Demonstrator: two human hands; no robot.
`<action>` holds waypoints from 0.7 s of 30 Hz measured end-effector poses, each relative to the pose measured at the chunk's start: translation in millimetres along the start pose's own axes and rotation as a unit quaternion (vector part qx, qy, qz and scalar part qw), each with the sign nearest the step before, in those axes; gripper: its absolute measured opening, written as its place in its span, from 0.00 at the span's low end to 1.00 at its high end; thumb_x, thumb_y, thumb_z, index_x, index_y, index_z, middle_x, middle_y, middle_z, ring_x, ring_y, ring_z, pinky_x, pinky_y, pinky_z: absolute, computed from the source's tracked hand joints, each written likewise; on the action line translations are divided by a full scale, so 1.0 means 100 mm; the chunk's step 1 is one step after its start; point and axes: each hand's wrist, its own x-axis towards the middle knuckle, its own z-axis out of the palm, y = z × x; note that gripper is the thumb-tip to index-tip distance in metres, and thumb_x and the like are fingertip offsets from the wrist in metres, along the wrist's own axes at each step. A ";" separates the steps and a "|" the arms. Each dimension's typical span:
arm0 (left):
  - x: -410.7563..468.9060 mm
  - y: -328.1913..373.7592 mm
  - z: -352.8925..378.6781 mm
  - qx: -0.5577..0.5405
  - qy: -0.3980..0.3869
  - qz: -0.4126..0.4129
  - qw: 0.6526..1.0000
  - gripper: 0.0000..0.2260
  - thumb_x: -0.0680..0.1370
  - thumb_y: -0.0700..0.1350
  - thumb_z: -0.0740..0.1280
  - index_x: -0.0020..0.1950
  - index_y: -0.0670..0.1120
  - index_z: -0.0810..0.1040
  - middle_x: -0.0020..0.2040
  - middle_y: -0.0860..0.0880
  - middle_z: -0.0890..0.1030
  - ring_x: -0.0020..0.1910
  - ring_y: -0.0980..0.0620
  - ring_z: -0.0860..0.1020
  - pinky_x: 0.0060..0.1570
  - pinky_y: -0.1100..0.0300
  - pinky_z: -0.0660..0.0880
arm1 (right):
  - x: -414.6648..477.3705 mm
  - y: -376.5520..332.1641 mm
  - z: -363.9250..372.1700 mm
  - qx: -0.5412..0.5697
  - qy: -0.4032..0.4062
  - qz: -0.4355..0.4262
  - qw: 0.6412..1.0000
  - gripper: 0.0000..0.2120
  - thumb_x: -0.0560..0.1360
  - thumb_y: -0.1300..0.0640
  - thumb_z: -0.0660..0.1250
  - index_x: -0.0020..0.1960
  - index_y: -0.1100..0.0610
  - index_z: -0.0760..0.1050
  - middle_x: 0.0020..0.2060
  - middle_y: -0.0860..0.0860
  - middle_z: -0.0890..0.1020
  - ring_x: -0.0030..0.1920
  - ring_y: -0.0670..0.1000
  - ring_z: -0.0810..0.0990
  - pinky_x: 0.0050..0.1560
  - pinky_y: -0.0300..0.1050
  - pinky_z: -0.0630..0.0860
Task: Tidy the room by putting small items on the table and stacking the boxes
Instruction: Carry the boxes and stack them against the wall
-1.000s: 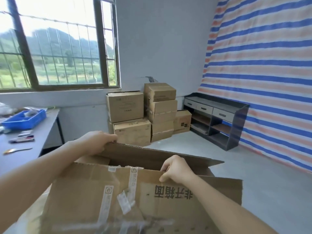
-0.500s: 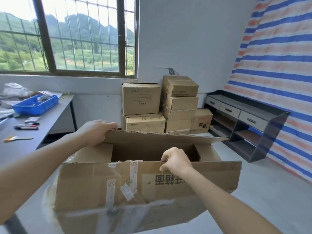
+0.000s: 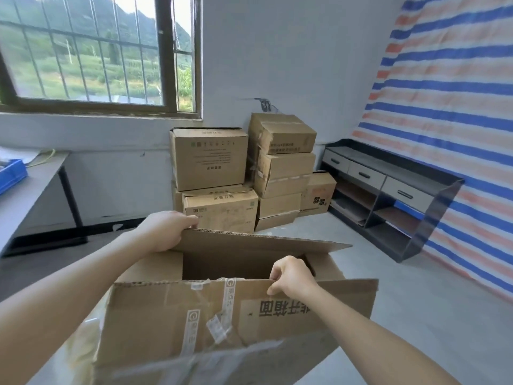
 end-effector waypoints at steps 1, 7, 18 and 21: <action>0.12 -0.07 0.06 -0.006 -0.005 -0.001 1.000 0.21 0.75 0.35 0.55 0.65 0.52 0.69 0.60 0.51 0.76 0.59 0.49 0.73 0.42 0.61 0.64 | 0.15 -0.03 0.03 -0.001 -0.010 0.002 1.000 0.13 0.64 0.60 0.77 0.33 0.51 0.73 0.36 0.47 0.77 0.39 0.49 0.77 0.35 0.38 0.71; 0.91 -0.52 0.40 -0.013 -0.015 -0.031 0.999 0.22 0.75 0.34 0.55 0.66 0.53 0.68 0.60 0.51 0.76 0.58 0.50 0.73 0.43 0.59 0.68 | 1.22 -0.24 -0.01 -0.015 -0.049 -0.025 0.998 0.13 0.65 0.60 0.77 0.32 0.51 0.73 0.31 0.44 0.74 0.40 0.49 0.77 0.39 0.38 0.71; 2.52 -1.54 0.54 -0.015 -0.016 -0.158 0.987 0.21 0.77 0.36 0.54 0.65 0.54 0.70 0.59 0.47 0.76 0.53 0.46 0.74 0.43 0.59 0.67 | 3.54 -0.74 -0.31 -0.052 -0.100 -0.137 0.984 0.10 0.65 0.59 0.76 0.34 0.51 0.74 0.32 0.44 0.75 0.39 0.49 0.76 0.34 0.37 0.70; 2.79 -1.82 0.50 -0.021 0.005 -0.175 0.984 0.19 0.76 0.36 0.54 0.62 0.53 0.71 0.58 0.49 0.78 0.52 0.46 0.74 0.43 0.58 0.69 | 4.01 -0.99 -0.35 -0.057 -0.109 -0.160 0.979 0.11 0.65 0.59 0.76 0.33 0.51 0.73 0.33 0.45 0.75 0.39 0.49 0.77 0.36 0.38 0.72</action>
